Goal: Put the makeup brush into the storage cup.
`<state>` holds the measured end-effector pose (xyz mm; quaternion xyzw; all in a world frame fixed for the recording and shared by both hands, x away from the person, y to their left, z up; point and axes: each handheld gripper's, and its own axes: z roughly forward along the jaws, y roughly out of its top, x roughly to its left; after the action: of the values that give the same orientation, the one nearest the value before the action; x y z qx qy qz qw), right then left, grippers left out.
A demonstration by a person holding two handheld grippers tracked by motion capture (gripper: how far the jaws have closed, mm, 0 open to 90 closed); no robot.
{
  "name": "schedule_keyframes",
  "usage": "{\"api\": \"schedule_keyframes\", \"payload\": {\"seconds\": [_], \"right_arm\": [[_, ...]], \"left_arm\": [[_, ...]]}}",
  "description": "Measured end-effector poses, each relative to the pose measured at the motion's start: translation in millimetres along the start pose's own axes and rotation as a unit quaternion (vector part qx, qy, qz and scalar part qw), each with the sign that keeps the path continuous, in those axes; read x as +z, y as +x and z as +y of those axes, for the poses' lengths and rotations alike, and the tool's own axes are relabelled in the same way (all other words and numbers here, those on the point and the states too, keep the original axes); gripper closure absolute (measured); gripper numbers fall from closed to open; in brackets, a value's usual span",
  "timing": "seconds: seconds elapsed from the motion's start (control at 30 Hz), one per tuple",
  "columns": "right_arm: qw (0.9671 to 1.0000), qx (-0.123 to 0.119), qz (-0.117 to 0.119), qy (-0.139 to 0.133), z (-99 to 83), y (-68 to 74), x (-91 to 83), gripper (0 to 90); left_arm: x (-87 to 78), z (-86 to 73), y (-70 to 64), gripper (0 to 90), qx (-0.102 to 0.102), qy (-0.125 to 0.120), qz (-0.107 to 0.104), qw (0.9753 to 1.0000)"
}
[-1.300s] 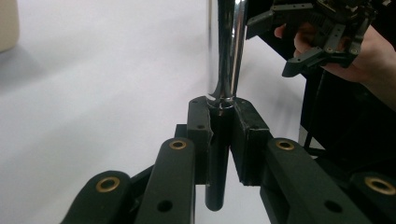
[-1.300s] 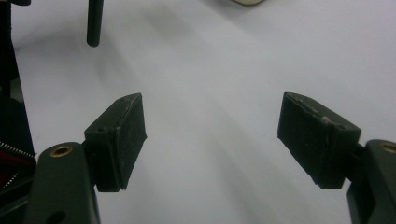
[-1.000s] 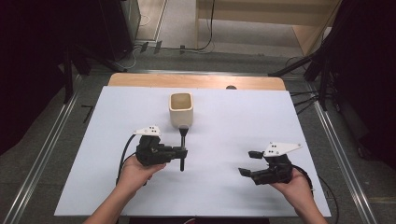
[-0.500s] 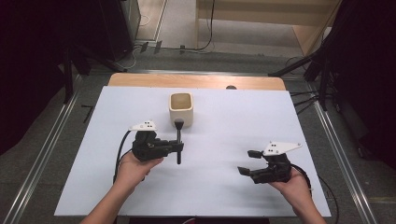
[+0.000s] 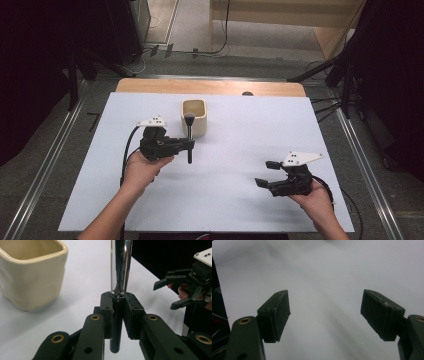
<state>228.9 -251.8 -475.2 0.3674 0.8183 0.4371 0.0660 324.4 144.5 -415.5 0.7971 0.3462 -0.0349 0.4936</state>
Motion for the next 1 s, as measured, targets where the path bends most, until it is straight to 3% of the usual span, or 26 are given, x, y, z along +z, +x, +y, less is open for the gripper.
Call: {"api": "schedule_keyframes", "payload": {"seconds": [0.5, 1.0], "right_arm": [[1.0000, 0.001, 0.002, 0.001, 0.3, 1.3, 2.3, 25.0], [1.0000, 0.004, 0.003, 0.002, 0.5, 2.2, 2.7, 25.0]], "left_arm": [[-8.9, 23.4, 13.1, 79.5, -0.009, -0.013, 0.035, 0.9993], [-6.1, 47.3, 18.9, 79.5, -0.007, -0.037, 0.061, 0.9974]]}}
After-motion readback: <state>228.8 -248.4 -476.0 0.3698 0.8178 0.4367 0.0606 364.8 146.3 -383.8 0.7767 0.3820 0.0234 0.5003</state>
